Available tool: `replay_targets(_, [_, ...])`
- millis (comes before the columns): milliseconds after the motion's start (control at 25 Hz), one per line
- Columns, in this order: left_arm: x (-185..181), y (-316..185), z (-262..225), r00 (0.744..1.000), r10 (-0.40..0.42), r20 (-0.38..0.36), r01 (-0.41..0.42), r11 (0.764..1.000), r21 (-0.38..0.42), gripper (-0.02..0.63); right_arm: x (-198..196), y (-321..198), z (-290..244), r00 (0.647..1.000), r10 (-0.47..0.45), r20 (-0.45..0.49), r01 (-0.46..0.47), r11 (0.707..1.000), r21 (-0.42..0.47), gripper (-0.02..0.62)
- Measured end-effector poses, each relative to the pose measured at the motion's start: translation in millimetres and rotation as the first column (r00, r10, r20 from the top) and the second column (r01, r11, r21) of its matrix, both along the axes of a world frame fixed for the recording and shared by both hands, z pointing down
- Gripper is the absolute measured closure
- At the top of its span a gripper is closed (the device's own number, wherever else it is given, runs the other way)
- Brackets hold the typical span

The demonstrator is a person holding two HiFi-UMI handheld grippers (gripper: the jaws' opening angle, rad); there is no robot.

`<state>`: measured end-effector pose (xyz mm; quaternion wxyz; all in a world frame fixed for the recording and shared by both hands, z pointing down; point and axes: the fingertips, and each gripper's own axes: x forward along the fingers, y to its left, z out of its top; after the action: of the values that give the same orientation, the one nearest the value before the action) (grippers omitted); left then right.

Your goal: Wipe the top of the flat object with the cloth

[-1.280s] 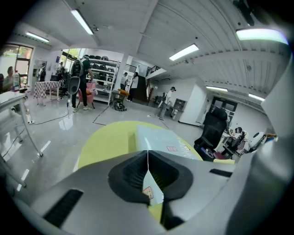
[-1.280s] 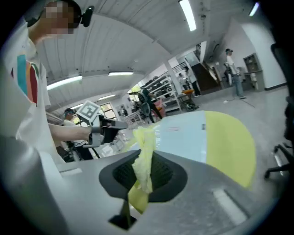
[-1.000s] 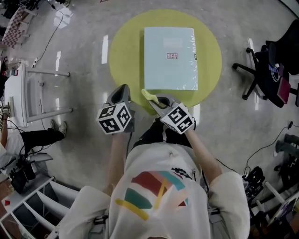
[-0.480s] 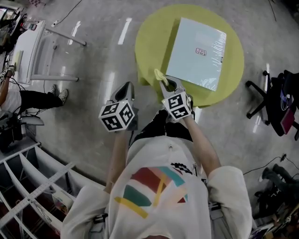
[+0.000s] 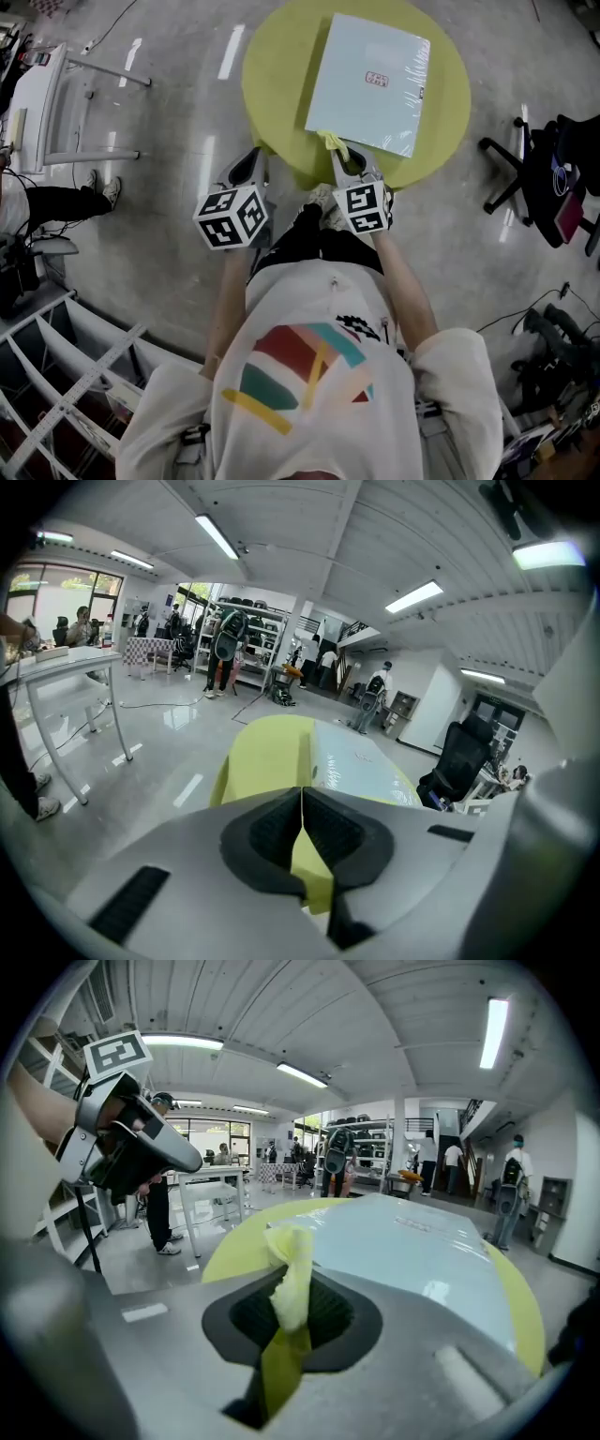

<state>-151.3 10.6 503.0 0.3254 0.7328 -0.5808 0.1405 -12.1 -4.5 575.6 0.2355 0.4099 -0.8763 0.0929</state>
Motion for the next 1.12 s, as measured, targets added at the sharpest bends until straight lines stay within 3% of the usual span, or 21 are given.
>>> replay_targets(240, [23, -2, 1, 0.999, 0.053, -0.001, -0.053, 0.998, -0.015, 0.59, 69, 10, 4, 0.99, 0.142, -0.012, -0.142, 0.99, -0.007, 0.569])
replay_targets(480, [40, -10, -7, 0.994, 0.109, 0.015, -0.109, 0.994, 0.019, 0.589, 127, 19, 6, 0.963, 0.268, -0.027, -0.268, 0.963, 0.006, 0.569])
replay_targets(800, [66, -25, -19, 0.987, 0.159, 0.0, -0.158, 0.984, 0.078, 0.59, 172, 31, 10, 0.928, 0.368, -0.053, -0.368, 0.93, 0.009, 0.569])
replay_targets(1120, [83, -28, -21, 0.981, 0.196, -0.001, -0.195, 0.976, 0.093, 0.59, 190, 34, 11, 0.913, 0.402, -0.069, -0.402, 0.916, 0.013, 0.569])
